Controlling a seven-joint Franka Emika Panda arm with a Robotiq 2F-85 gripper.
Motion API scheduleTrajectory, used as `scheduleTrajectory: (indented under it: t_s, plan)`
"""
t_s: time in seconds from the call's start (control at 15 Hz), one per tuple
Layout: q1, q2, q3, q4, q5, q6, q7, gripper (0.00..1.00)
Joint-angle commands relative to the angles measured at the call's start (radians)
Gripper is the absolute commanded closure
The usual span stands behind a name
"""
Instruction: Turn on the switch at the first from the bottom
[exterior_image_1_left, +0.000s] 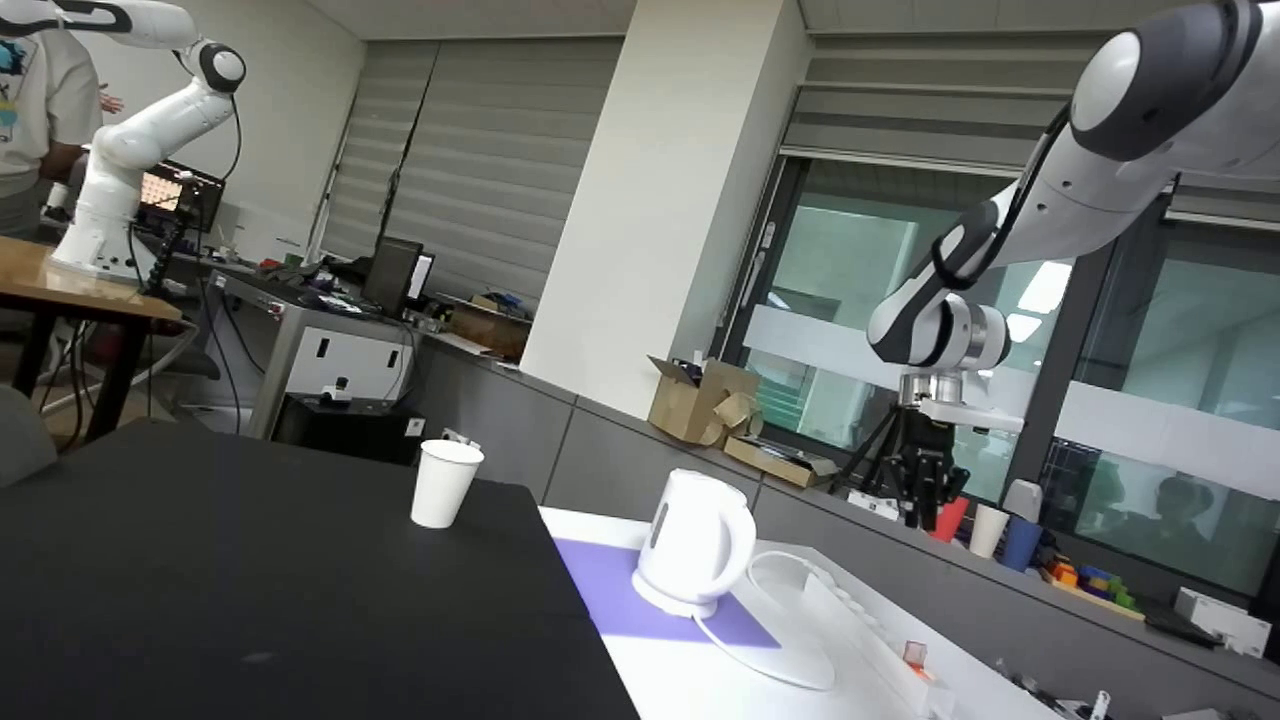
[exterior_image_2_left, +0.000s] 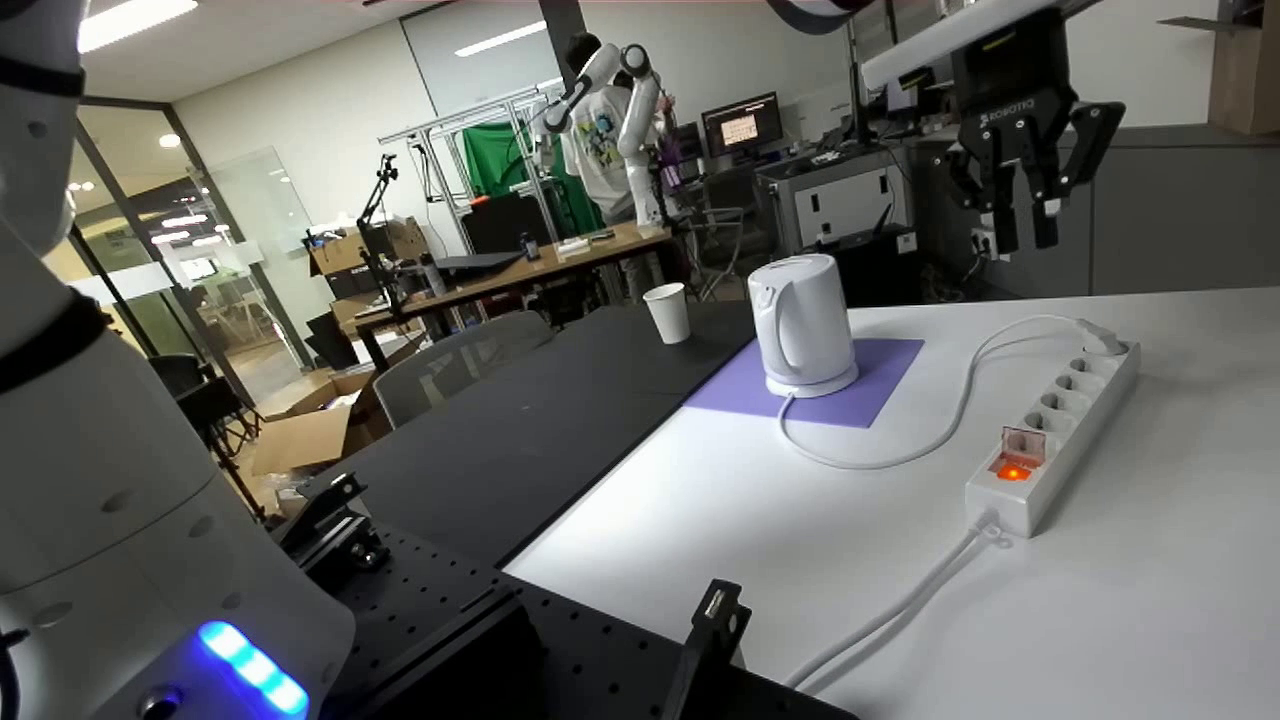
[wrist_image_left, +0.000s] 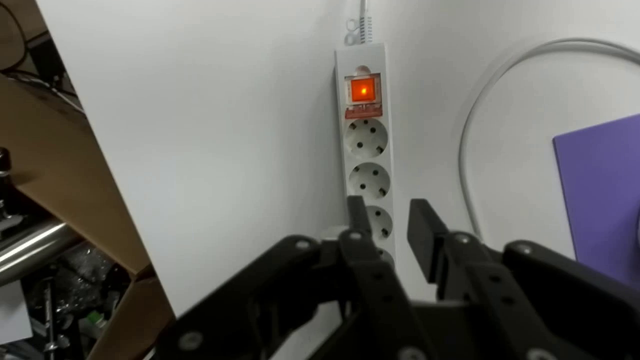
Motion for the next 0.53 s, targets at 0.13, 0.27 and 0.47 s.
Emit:
scheduleTrajectory:
  t_s: [0.13, 0.27, 0.47]
  plan:
    - [0.048, -0.156, -0.027, -0.212, -0.042, 0.192, 0.090, 0.27]
    - [0.012, -0.201, 0.012, -0.270, 0.050, 0.268, 0.063, 0.13]
    - [0.009, -0.229, 0.018, -0.311, 0.105, 0.288, 0.052, 0.00]
